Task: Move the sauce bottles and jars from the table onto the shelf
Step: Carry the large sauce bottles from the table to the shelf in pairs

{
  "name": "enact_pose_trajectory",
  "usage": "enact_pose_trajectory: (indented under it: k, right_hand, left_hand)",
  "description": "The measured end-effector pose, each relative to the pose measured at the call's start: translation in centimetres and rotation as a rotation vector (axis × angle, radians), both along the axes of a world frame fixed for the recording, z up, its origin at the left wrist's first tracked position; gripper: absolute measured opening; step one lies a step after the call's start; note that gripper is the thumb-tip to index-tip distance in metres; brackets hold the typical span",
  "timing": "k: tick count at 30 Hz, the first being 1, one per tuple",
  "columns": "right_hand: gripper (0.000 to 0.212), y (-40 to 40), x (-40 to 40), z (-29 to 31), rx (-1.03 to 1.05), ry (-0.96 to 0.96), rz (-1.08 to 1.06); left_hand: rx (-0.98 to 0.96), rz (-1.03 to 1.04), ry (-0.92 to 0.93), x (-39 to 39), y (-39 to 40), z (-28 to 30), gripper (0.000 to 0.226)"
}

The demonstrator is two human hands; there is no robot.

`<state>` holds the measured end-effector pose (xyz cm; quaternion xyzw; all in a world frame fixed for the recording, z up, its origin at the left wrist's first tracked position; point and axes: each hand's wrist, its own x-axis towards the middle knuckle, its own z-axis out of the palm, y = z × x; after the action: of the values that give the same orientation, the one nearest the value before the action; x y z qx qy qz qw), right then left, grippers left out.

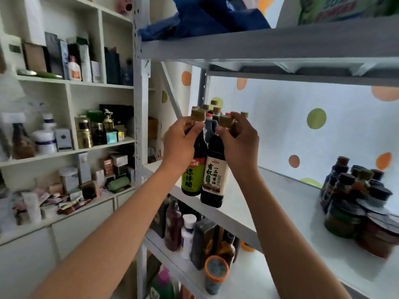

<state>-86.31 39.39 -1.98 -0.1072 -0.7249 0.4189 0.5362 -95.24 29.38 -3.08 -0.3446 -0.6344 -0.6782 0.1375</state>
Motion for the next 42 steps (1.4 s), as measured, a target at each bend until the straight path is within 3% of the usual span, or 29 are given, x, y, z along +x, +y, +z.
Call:
enact_pose_trajectory:
  k: [4, 13, 18, 23, 25, 30, 35, 42]
  right_hand:
    - [0.041, 3.1, -1.6, -0.5, 0.023, -0.040, -0.052]
    - [0.040, 6.7, -3.2, -2.6, -0.078, -0.009, -0.019]
    - [0.046, 6.9, -2.2, -6.1, -0.013, -0.105, 0.018]
    - [0.091, 6.4, -0.2, -10.6, -0.090, -0.306, 0.108]
    - [0.096, 6.3, 0.0, -11.2, -0.100, -0.352, 0.085]
    - [0.094, 6.7, -1.8, -10.6, -0.085, -0.395, 0.037]
    - [0.054, 7.4, -6.1, -10.6, -0.091, -0.413, -0.040]
    - [0.062, 8.1, -12.0, -10.6, -0.036, -0.492, -0.092]
  left_hand:
    - [-0.007, 0.025, 0.014, -0.8, 3.3, -0.7, 0.013]
    - [-0.101, 0.063, 0.091, -2.4, 8.0, -3.6, 0.029]
    - [-0.139, -0.044, 0.044, -2.4, 7.8, -6.9, 0.046]
    - [-0.260, 0.038, 0.084, -3.2, 6.9, -10.9, 0.091]
    - [-0.259, 0.029, 0.069, -3.2, 6.8, -11.7, 0.099]
    - [-0.198, 0.050, -0.003, -3.6, 6.9, -11.8, 0.091]
    - [-0.259, 0.093, 0.012, -6.5, 5.5, -11.3, 0.077]
    - [-0.306, 0.092, -0.022, -11.8, 4.2, -10.8, 0.075]
